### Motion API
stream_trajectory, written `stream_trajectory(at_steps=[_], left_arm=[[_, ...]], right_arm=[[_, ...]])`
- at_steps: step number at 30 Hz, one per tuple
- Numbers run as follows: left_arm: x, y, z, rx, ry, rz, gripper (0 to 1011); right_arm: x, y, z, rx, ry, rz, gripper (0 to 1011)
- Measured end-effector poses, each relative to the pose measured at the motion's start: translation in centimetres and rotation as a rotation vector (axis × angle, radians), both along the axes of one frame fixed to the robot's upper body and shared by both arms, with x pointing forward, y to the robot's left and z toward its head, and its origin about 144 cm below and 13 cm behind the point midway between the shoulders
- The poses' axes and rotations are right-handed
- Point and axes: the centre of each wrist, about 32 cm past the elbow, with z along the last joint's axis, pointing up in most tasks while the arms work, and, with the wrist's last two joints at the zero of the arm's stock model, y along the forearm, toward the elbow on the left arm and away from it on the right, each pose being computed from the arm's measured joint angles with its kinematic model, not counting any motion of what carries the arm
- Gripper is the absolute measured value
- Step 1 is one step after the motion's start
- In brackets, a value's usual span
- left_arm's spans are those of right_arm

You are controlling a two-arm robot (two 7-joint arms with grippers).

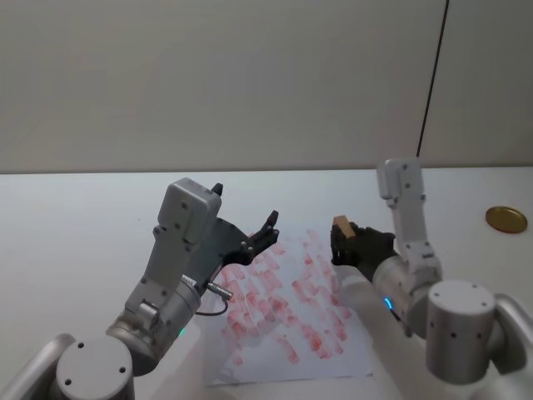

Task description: Use the one hand to pick up the stamp and affix it onto the A4 paper.

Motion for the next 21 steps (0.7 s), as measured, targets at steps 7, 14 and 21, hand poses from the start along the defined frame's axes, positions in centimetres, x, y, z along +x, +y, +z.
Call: stream_trajectory(at_steps=[7, 14, 21], left_arm=[[0.0, 0.0, 0.0, 0.000, 0.000, 0.000, 993], [0.0, 0.0, 0.0, 0.000, 0.000, 0.000, 993], [0.0, 0.0, 0.0, 0.000, 0.000, 0.000, 993]], right_arm=[[1.4, 0.8, -0.5, -0.016, 0.036, 0.005, 220], [2.5, 1.5, -0.9, -0.033, 0.068, 0.006, 220], [3.3, 1.9, -1.4, -0.043, 0.095, 0.009, 220]])
